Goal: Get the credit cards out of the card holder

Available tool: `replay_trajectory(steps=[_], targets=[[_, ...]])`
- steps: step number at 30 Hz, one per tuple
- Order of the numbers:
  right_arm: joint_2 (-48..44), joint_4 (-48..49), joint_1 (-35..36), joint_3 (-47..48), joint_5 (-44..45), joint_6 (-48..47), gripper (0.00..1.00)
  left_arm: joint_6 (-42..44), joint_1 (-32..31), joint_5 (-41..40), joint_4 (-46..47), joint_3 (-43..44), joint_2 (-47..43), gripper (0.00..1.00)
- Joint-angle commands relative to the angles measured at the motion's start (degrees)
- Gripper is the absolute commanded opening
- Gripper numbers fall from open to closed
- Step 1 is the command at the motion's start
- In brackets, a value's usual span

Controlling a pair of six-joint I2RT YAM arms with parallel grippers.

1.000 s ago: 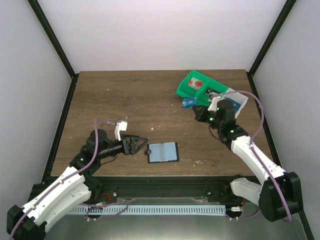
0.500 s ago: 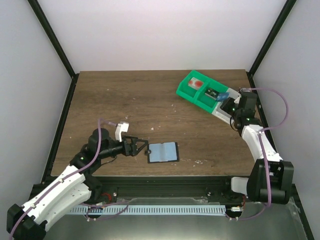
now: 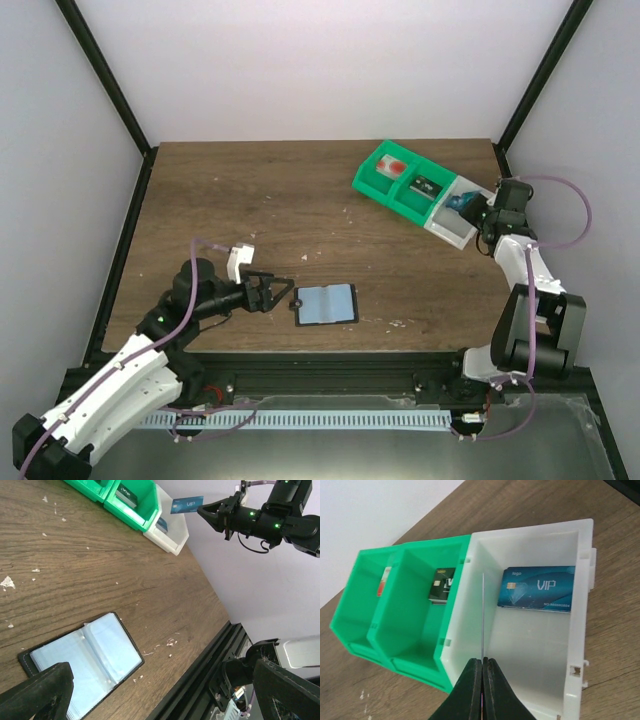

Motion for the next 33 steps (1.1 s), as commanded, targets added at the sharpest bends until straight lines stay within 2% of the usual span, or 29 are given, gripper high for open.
replay_trajectory(steps=[1,16,27,33], targets=[[2.4,0.1,-1.2,3.0,-1.6,-1.1,0.01,0.1,0.1,-0.8,-0.4,0.6,-0.3,1.00],[16.4,2.3,-2.2,10.2,-5.7,0.4,0.00,0.3,0.1,-1.5,-0.4,0.7,0.1,1.00],[21.1,2.9,-2.9,13.9,-7.0,0.8,0.01,0.0,0.1,-2.6,-1.3,1.0,-0.3,1.00],[23.5,3.6,-2.9,15.0,-4.6,0.0,0.00,-0.5,0.1,-2.8,-2.1,1.2,-0.5,1.00]])
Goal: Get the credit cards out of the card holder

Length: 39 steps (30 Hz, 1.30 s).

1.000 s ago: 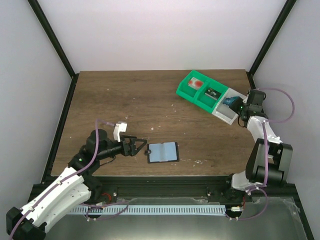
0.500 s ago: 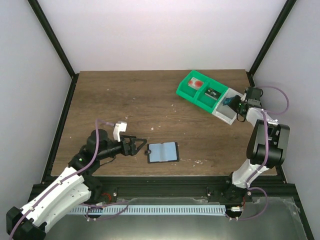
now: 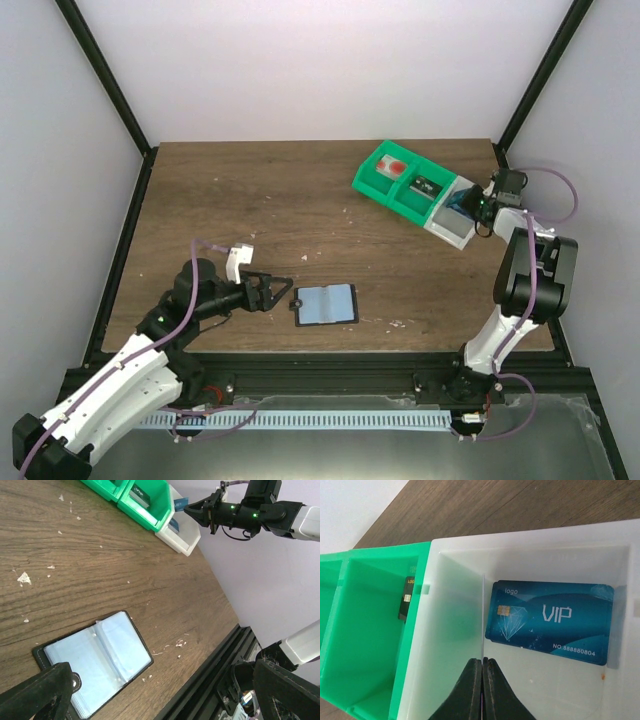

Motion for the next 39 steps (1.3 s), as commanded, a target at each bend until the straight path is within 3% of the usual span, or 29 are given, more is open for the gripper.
replay_trajectory(steps=[1,12,39], targets=[[1.9,1.6,-0.7,2.6,1.8,-0.6,0.01,-0.6,0.1,-0.7,-0.9,1.0,-0.7,1.00],[4.6,0.8,-0.7,4.4,4.4,-1.4,0.01,-1.2,0.1,-1.0,-2.3,1.7,1.8,1.00],[5.3,-0.7,-0.7,7.3,8.4,0.9,0.18,-1.7,0.1,-0.8,-3.7,2.9,2.9,1.00]])
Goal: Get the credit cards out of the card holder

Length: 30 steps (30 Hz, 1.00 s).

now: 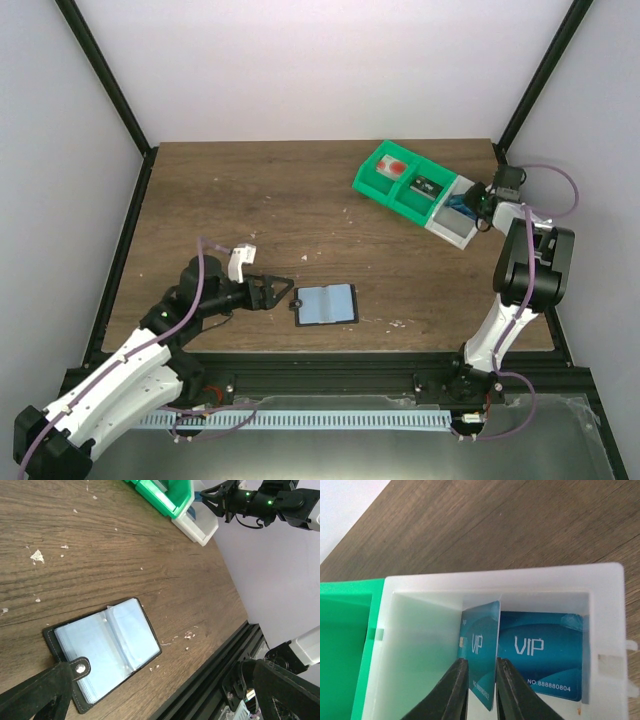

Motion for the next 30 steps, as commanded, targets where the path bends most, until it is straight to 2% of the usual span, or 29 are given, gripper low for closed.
replay_trajectory(steps=[1,7,10,15,24,30], targets=[[-0.8,-1.2,-0.6,2.8,2.2,0.8,0.18,-0.2,0.1,0.0,-0.4,1.8,0.1,1.00],[-2.1,-2.4,-0.6,4.1,1.6,1.5,0.23,-0.8,0.1,-0.2,-0.4,1.5,0.7,1.00],[-4.0,-3.0,-0.5,3.9,0.7,3.1,0.31,-0.8,0.1,-0.4,-0.9,1.8,1.1,1.00],[-7.7,-4.0,0.0,3.4,0.8,5.6,0.39,-0.6,0.2,-1.0,-3.1,2.9,0.6,1.00],[-15.8,-8.0,4.7,0.2,-4.6,4.8,0.41,-1.9,0.2,-1.0,-3.5,2.3,3.4,1.00],[-28.5,-9.0,9.2,-9.3,-10.5,3.5,0.41,-0.6,0.1,3.9,-1.5,2.1,5.2,0.90]])
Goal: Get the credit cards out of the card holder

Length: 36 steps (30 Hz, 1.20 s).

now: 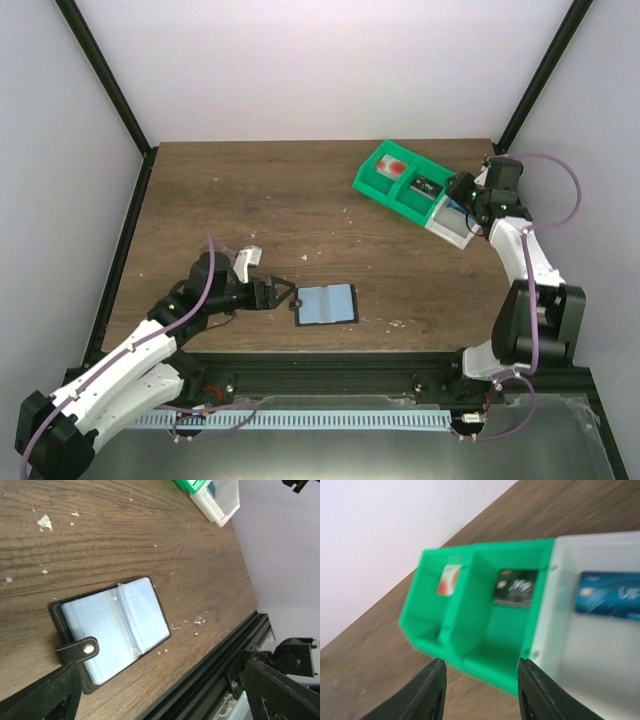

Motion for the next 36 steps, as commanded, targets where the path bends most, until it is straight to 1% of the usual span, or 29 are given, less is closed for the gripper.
replay_trajectory(steps=[1,5,8,11,14,18,22,27,32,36], targets=[[-9.5,-2.3,3.4,-6.0,-6.2,-1.2,0.41,0.2,0.2,3.9,1.8,0.8,0.6,0.87],[-17.4,-4.2,7.6,-12.3,-8.8,-1.3,0.40,-0.9,0.0,5.9,4.9,-0.1,2.5,0.76],[-22.5,-5.3,14.3,-17.7,-7.4,-0.7,0.38,-1.7,0.0,6.3,7.6,-0.6,4.7,0.73],[-26.6,-6.5,22.0,-21.9,-4.2,0.4,0.37,-3.9,-0.3,6.5,11.3,-2.0,7.4,0.67],[-30.2,-6.5,27.6,-25.7,-3.9,3.5,0.36,-6.8,-1.3,7.3,15.8,-3.8,10.0,0.65],[-32.9,-3.7,34.5,-31.3,-1.6,8.4,0.35,-10.4,-3.1,7.4,22.6,-6.6,13.8,0.63],[-32.4,0.9,40.9,-35.0,-0.6,12.3,0.35,-12.4,-5.4,7.1,28.3,-7.1,18.4,0.64],[-27.8,4.7,48.8,-35.0,0.8,14.4,0.36,-14.8,-6.0,5.7,35.4,-8.7,22.7,0.65],[-20.1,8.7,56.5,-33.2,2.4,15.7,0.37,-16.1,-5.6,2.6,39.1,-10.9,25.6,0.65],[-12.3,10.5,61.4,-29.9,5.6,15.2,0.38,-17.3,-2.9,3.0,41.2,-12.7,27.1,0.66]])
